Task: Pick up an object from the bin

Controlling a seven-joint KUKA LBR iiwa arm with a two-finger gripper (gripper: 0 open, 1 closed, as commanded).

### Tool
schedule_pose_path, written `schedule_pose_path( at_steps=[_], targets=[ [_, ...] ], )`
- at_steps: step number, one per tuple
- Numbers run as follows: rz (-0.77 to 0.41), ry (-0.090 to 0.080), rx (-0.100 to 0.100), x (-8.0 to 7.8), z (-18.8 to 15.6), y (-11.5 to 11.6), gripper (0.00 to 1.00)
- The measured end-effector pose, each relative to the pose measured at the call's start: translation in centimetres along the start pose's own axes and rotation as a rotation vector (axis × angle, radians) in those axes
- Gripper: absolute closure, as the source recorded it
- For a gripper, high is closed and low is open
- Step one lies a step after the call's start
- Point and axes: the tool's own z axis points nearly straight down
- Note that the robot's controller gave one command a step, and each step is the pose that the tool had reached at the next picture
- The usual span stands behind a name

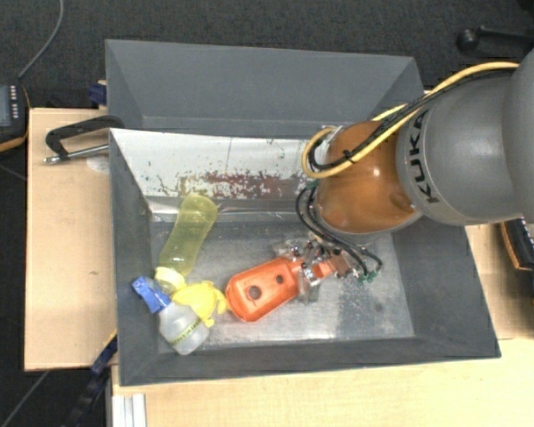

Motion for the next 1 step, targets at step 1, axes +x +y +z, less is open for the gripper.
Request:
schedule_pose_path(
  at_steps=[1],
  targets=[
    [0.000, 0.004, -0.002, 0.07, -1.90, 0.07, 1.00]
  ],
)
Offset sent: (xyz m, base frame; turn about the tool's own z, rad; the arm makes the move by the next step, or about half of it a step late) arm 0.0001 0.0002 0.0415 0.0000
